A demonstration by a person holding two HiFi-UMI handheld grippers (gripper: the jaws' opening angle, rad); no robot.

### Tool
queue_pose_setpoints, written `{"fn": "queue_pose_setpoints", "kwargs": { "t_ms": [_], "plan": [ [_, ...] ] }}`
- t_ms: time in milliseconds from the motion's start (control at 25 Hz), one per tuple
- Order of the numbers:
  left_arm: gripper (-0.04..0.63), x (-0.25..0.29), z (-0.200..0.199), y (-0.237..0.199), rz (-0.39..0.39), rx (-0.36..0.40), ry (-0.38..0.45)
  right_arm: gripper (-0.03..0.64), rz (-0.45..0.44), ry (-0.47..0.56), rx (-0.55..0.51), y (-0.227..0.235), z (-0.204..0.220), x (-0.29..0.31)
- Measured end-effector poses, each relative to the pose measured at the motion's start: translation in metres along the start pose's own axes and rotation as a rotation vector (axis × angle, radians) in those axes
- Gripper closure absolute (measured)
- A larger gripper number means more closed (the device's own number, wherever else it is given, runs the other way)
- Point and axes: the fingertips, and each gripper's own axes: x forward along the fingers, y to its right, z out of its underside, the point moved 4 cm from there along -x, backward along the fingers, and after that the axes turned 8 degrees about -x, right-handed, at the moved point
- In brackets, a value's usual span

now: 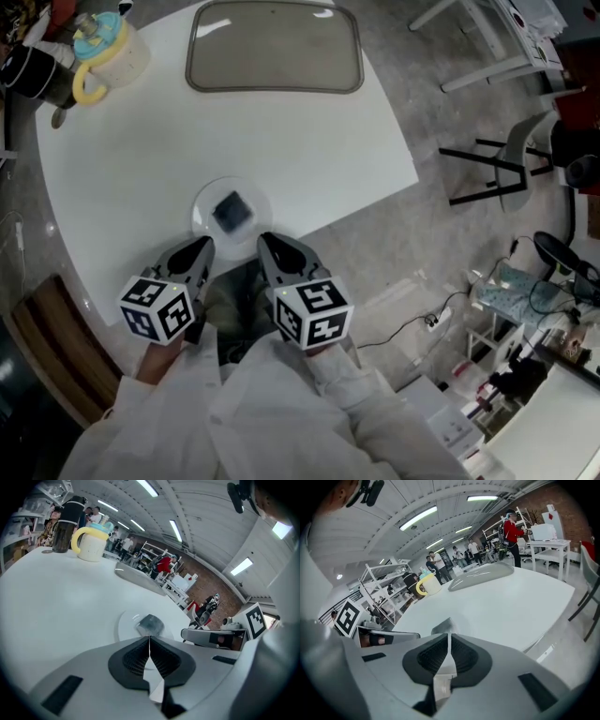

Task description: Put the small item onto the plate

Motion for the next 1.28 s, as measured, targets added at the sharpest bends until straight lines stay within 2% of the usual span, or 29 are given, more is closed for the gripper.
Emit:
{"fn": "queue_pose_setpoints", "kwargs": {
  "t_ms": [480,600,760,920,1280],
  "plan": [
    [0.578,-0.002,-0.003,-0.020,-0.109,-0.005,0.039,0.598,0.006,-0.035,0.020,0.008,0.010,0.007],
    [0.529,-0.003,-0.004,-0.024,-0.124,-0.027,0.041,0.598,0.021,-0.036,0.019,0.011,0.010,0.007],
    [0.503,-0.003,-0.005,-0.029,-0.142,-0.043,0.036,0.595,0.029,-0.042,0.023,0.015,0.007,0.010],
    [0.489,-0.002,-0.005,-0.035,-0.146,-0.066,0.020,0.505,0.017,-0.061,0.038,0.016,0.007,0.015],
    [0.472,0.002,-0.003,-0.038,-0.119,-0.107,-0.017,0.482,0.012,-0.133,0.089,0.025,0.017,0.023]
  ]
}}
